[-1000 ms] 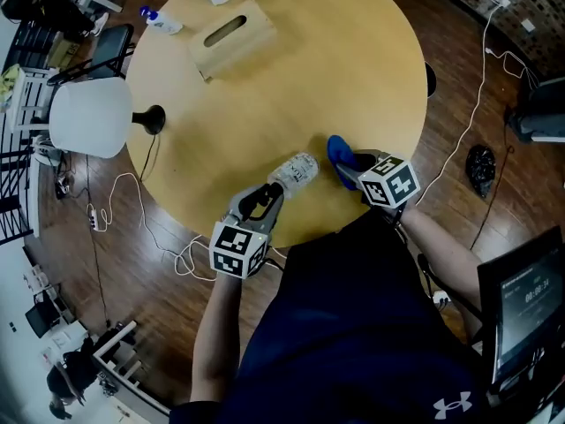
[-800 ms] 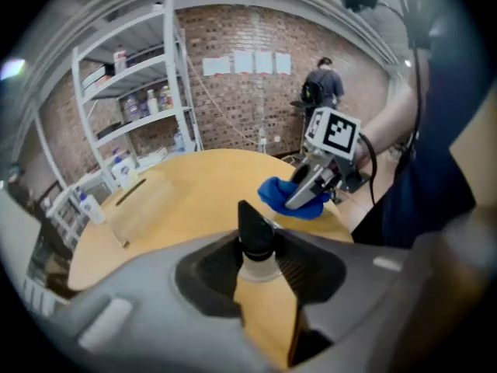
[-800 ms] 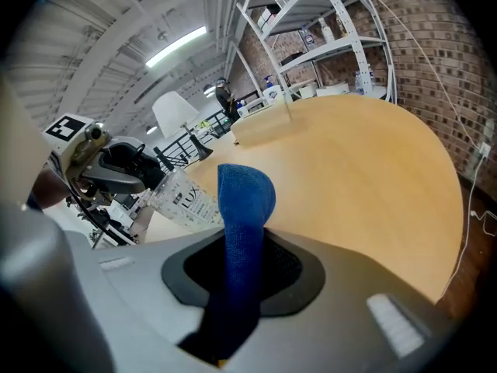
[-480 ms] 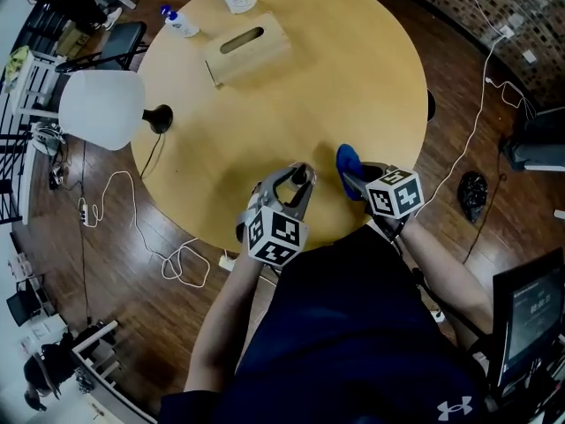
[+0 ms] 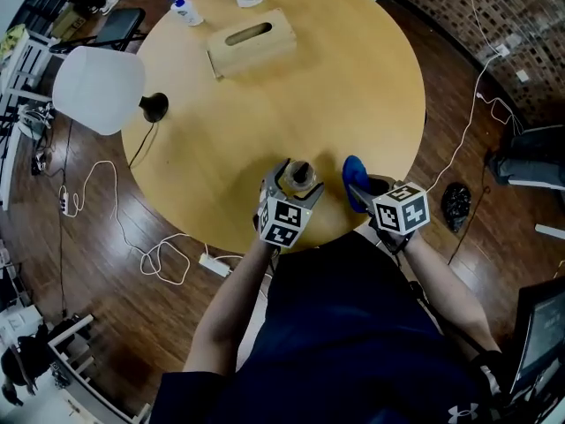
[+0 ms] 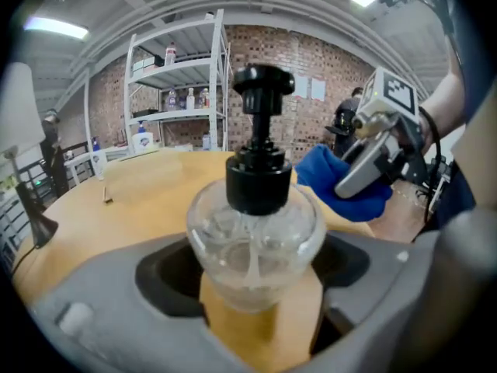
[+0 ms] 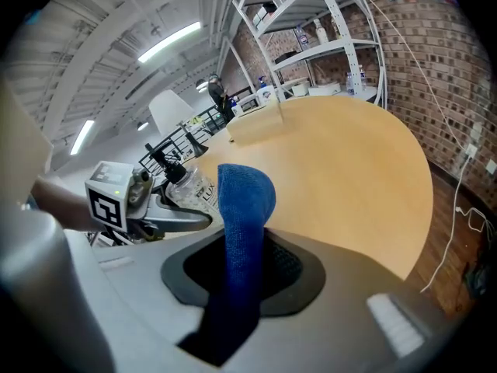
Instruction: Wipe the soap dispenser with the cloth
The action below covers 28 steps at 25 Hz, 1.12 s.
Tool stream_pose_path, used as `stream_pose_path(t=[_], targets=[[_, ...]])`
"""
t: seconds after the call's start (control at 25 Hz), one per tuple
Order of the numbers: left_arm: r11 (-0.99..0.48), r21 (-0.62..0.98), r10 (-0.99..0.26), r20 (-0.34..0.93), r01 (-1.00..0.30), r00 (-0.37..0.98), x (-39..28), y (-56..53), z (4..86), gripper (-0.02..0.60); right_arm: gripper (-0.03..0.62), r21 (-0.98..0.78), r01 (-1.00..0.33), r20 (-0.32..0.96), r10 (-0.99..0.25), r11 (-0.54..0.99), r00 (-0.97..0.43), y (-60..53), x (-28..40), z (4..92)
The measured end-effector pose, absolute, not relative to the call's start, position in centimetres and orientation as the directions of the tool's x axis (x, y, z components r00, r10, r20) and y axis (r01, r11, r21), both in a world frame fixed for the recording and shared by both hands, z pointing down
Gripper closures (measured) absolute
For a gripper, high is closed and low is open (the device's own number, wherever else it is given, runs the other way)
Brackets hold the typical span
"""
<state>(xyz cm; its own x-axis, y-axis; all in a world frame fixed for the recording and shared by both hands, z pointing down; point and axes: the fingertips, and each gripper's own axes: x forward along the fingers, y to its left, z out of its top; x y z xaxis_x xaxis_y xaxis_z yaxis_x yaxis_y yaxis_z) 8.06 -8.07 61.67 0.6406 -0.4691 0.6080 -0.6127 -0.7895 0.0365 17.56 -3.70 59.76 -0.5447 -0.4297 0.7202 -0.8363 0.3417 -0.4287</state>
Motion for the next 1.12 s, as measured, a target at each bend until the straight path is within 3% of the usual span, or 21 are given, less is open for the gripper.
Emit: stream_pose_path(t=[0.24,0.36,0.44,0.56,0.68,0.88,1.12], targets=[[-0.774,0.006,-0.509,0.589,-0.633,0.628,8.6,-9.5,61.8,0.213,0.496,-0.388,-0.86,0.742,-0.44,0.333,-0.505,-3.2,19.4,58.7],[-0.7,0.182,-0.507,0.554,-0.69,0.66,7.3,-9.7,59.6,0.215,0.496,-0.392,-0.856,0.737,-0.442,0.337,-0.512,-3.4,19.2,58.5],[-0.606,0.383,-0.532,0.456,-0.697,0.713,5.8,-10.0,55.4,0.215,0.496,-0.401,-0.843,0.724,-0.44,0.36,-0.532,-3.8,18.4,58.0],[-0.505,0.616,-0.605,0.247,-0.604,0.757,2.7,-11.0,46.9,0.215,0.496,-0.431,-0.794,0.659,-0.45,0.429,-0.602,-5.1,15.6,55.9],[-0.455,0.755,-0.649,0.081,-0.472,0.756,-1.0,-11.4,39.6,0.213,0.496,-0.492,-0.667,0.486,-0.458,0.56,-0.744,-6.6,10.2,51.2],[-0.388,0.864,-0.713,-0.061,-0.321,0.699,-5.4,-10.8,35.5,0.213,0.497,-0.478,-0.445,0.192,-0.404,0.757,-0.894,-7.6,2.8,42.0],[-0.379,0.882,-0.738,-0.105,-0.281,0.666,-6.2,-9.3,33.9,0.213,0.497,-0.397,-0.402,0.227,-0.336,0.825,-0.914,-8.3,-0.6,41.2]])
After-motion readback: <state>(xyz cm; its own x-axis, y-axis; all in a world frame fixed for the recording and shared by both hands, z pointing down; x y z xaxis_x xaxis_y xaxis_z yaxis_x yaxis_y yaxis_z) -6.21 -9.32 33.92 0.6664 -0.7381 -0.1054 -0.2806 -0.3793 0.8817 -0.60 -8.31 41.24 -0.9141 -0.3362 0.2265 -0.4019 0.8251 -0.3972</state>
